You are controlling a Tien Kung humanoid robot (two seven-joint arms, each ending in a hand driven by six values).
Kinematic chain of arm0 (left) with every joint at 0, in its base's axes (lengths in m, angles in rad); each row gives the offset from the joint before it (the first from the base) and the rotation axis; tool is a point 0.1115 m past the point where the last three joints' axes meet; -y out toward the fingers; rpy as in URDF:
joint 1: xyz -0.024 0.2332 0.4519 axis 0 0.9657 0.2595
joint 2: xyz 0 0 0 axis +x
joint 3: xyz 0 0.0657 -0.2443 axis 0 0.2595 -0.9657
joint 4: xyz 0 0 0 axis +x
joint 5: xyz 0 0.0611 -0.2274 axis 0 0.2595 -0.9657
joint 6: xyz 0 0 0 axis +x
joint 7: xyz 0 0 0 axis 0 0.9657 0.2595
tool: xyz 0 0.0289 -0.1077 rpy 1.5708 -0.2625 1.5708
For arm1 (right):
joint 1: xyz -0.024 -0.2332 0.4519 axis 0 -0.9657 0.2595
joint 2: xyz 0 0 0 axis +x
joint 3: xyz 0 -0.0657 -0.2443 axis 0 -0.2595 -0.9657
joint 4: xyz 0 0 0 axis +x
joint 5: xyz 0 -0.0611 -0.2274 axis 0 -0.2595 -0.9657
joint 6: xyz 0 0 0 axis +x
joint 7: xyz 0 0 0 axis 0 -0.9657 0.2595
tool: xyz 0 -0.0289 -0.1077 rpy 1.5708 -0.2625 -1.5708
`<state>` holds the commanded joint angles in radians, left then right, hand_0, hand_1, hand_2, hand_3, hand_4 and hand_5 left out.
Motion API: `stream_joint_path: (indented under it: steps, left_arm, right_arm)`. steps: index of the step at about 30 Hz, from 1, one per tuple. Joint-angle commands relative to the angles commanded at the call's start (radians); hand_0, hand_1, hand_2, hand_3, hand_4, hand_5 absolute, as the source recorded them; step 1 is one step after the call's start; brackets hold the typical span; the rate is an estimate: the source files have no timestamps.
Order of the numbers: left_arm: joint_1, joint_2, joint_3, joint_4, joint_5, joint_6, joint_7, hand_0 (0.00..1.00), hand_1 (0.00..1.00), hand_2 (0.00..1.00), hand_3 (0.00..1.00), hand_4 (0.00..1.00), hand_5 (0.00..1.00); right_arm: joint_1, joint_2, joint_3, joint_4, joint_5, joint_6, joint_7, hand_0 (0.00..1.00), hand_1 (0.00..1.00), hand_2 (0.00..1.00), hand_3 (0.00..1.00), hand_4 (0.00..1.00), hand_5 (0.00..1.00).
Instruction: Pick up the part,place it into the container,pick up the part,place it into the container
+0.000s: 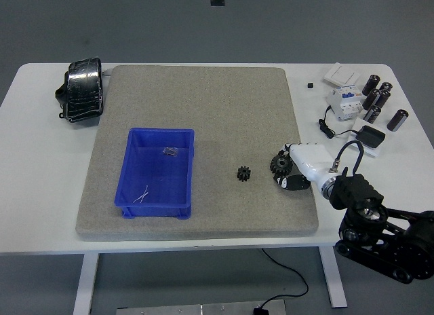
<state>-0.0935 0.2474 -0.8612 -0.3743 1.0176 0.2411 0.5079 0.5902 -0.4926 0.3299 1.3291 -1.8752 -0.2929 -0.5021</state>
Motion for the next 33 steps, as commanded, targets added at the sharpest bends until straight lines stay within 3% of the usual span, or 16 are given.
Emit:
stream_joint_path:
  steps: [1,7,8,20,25,29,33]
  left_arm:
    - [0.000,0.000,0.000,0.000,0.000,0.000,0.000,0.660,0.640,0.583,0.548,0.652,0.630]
    - [0.000,0.000,0.001,0.000,0.000,0.000,0.000,0.660,0.640,0.583,0.548,0.652,0.630]
    - [0.000,0.000,0.001,0.000,0.000,0.000,0.000,0.660,0.640,0.583,0.548,0.652,0.631]
    - [-0.001,0.000,0.001,0.001,-0.002,0.000,-0.002,0.660,0.640,0.583,0.547,0.655,0.633]
    - [0.000,0.000,-0.002,0.000,0.001,0.000,0.001,0.660,0.640,0.583,0.547,0.655,0.633]
    - [0.001,0.000,-0.007,-0.001,0.008,-0.001,0.006,0.660,0.640,0.583,0.547,0.655,0.633]
    - [0.001,-0.001,-0.012,-0.001,0.015,-0.004,0.009,0.660,0.640,0.584,0.547,0.655,0.633]
  right_arm:
    - [0.000,0.000,0.000,0.000,0.001,0.000,0.000,0.490,0.558,0.595,0.675,0.551,0.127]
    - [0.001,0.002,-0.002,-0.002,0.012,-0.004,0.006,0.490,0.558,0.595,0.675,0.551,0.127]
    - [0.001,0.002,-0.003,-0.003,0.014,-0.005,0.007,0.473,0.540,0.526,0.665,0.620,0.009]
    - [0.000,0.000,-0.001,0.007,0.033,-0.047,0.029,0.446,0.531,0.505,0.652,0.602,0.004]
    - [0.013,-0.003,0.037,0.067,0.034,-0.064,0.028,0.446,0.531,0.505,0.652,0.602,0.004]
    - [0.043,0.026,0.069,0.104,0.057,-0.096,0.032,0.432,0.531,0.499,0.647,0.604,0.006]
    - [0.073,0.085,0.079,0.112,0.116,-0.152,0.055,0.428,0.529,0.496,0.643,0.610,0.011]
